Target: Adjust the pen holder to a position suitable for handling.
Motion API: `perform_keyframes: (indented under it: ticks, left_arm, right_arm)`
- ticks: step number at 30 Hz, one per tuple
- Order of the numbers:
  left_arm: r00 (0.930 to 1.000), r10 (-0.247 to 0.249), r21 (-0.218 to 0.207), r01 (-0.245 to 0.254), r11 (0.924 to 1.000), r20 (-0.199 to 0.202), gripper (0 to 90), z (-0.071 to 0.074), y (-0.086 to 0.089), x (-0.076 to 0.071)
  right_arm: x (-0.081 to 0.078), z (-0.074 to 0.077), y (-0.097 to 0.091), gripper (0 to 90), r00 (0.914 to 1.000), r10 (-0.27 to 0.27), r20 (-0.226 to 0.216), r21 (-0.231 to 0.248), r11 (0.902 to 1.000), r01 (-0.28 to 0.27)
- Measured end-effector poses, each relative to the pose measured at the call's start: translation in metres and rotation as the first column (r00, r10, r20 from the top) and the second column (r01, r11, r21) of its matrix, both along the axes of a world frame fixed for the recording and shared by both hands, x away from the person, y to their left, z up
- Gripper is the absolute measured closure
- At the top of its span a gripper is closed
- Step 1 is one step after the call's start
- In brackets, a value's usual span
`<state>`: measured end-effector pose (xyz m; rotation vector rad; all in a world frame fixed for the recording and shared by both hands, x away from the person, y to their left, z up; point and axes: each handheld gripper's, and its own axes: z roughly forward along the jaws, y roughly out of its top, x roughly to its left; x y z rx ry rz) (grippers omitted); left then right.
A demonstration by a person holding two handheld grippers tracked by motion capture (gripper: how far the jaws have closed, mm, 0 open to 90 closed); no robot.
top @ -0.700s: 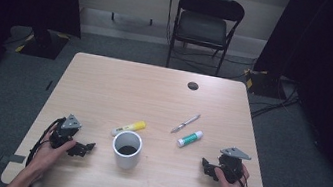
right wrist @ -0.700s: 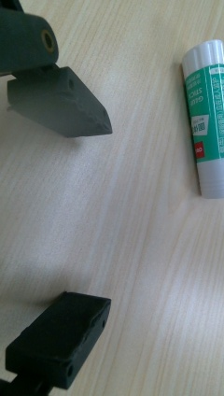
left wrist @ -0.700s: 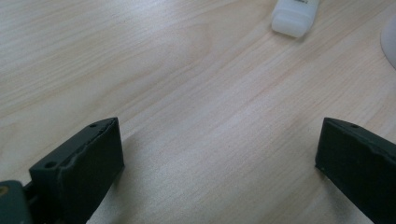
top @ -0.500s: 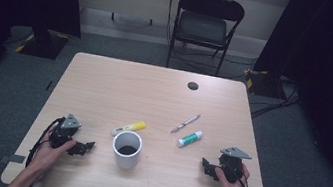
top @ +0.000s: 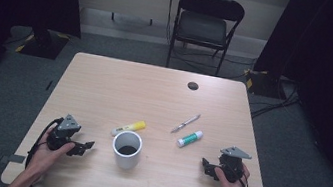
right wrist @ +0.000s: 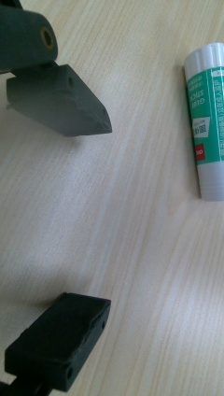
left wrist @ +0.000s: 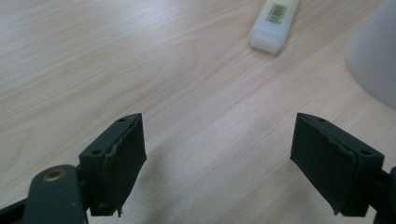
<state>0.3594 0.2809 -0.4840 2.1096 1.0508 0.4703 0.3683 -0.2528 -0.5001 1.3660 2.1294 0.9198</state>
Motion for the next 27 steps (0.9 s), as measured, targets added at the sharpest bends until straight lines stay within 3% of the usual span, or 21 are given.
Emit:
perform_keyframes:
  ticks: [2,4,8,16,23,27]
  left_arm:
    - [1.0,-0.003,-0.005,0.003,1.0,0.001,17.8,0.002,0.0,-0.001]
    - [0.9997,-0.017,-0.047,0.018,0.9987,0.016,18.2,0.007,-0.001,-0.003]
    - [0.9975,0.011,-0.035,-0.008,0.9993,0.07,19.5,0.015,-0.002,-0.006]
    - [0.9964,-0.016,-0.119,0.026,0.9926,0.084,22.6,0.026,-0.003,-0.01]
    - [0.9933,-0.068,-0.122,0.08,0.9894,0.093,25.3,0.036,-0.012,-0.013]
    - [0.9919,-0.085,-0.146,0.099,0.9844,0.094,28.1,0.041,-0.015,-0.014]
  right_arm:
    - [0.0,0.0,0.0,12.4,1.0,0.0,0.0,0.0,1.0,0.0]
    - [0.0,0.0,0.0,12.3,1.0,0.001,0.0,0.0,1.0,-0.001]
    - [0.0,0.0,0.0,12.3,1.0,0.003,-0.001,0.0,1.0,-0.003]
    - [0.001,0.0,-0.001,12.3,1.0,0.009,0.0,-0.001,1.0,-0.009]
    - [0.001,0.0,-0.001,12.3,0.9999,0.01,0.001,-0.001,0.9999,-0.01]
    - [0.001,0.0,-0.001,12.3,0.9999,0.01,0.001,-0.001,0.9999,-0.01]
